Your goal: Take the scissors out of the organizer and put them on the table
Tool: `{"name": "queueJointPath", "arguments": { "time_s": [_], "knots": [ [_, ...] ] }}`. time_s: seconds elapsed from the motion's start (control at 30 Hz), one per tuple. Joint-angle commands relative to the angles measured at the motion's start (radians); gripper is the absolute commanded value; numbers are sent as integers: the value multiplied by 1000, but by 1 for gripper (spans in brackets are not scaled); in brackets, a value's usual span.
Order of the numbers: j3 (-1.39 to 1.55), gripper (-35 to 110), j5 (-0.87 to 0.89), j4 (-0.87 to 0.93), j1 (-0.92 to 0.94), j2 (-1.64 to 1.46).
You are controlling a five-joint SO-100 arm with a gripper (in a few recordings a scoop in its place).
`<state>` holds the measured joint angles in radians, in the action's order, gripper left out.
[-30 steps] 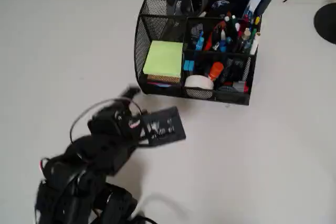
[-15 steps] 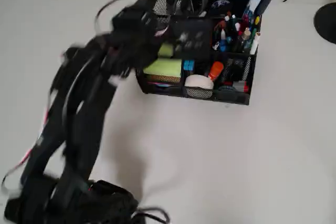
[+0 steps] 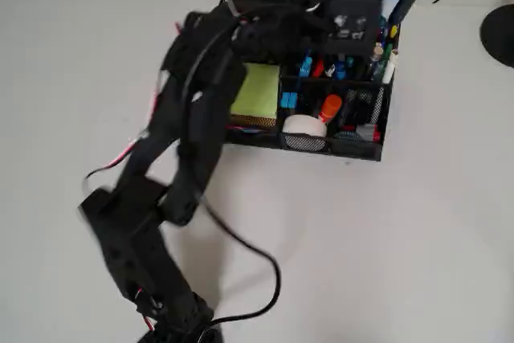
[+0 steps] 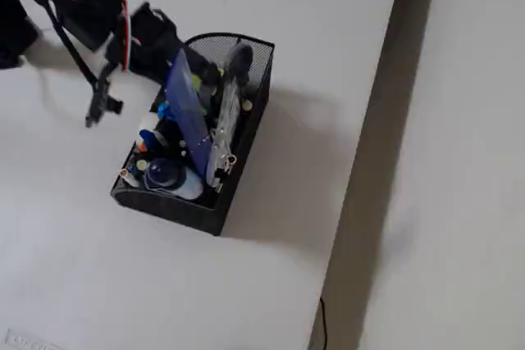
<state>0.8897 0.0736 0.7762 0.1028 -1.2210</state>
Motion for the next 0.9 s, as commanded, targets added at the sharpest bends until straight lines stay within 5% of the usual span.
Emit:
{"name": "queueJointPath", "arguments": {
  "time_s": [0.0, 0.17, 0.87],
  "knots": [
    [-523, 32, 49, 169, 25, 201],
    [-939, 32, 64, 410, 2, 430],
    [-963, 32, 51, 558, -87, 345]
  ]
}}
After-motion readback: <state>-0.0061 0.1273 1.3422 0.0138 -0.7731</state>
